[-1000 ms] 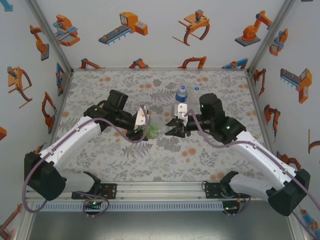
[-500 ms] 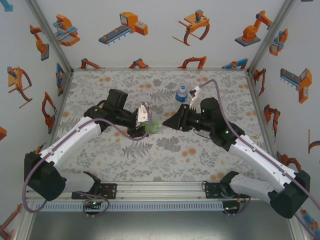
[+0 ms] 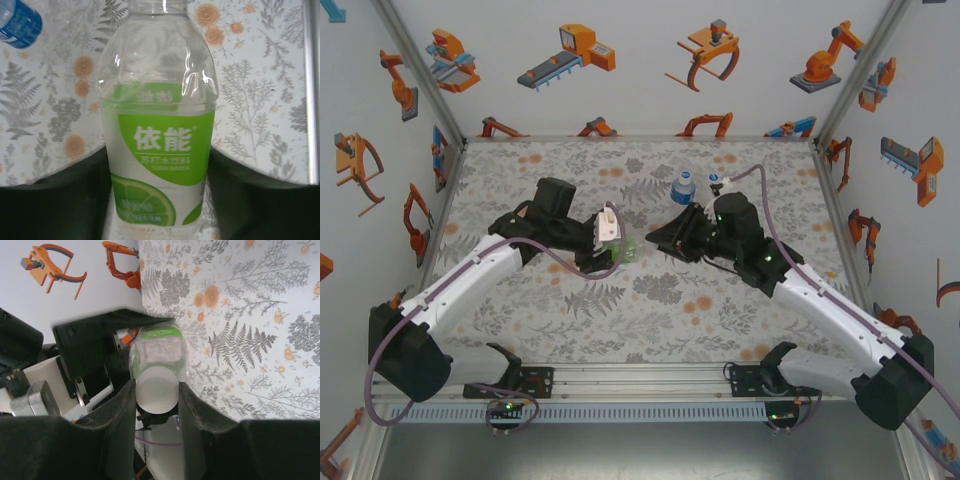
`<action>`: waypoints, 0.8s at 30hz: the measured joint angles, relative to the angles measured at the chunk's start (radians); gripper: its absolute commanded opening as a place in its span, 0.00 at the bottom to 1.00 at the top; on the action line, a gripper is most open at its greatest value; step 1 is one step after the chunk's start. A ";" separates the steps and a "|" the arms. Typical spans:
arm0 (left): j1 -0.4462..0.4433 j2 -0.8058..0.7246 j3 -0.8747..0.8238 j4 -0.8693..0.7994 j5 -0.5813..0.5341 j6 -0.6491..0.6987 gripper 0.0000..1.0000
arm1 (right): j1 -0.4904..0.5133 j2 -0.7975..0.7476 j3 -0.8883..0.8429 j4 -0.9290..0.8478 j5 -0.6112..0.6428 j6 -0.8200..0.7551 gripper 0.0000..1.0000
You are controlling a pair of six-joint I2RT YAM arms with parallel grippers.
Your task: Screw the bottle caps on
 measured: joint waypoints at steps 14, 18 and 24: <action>0.000 -0.045 -0.031 0.085 -0.092 -0.023 0.97 | -0.046 0.364 0.476 -0.365 0.132 -0.499 0.00; 0.000 -0.051 -0.038 0.106 -0.120 -0.031 0.97 | -0.050 0.537 0.660 -0.469 0.183 -0.676 0.00; 0.000 -0.054 -0.044 0.114 -0.134 -0.035 0.97 | -0.065 0.782 0.943 -0.597 0.256 -0.886 0.00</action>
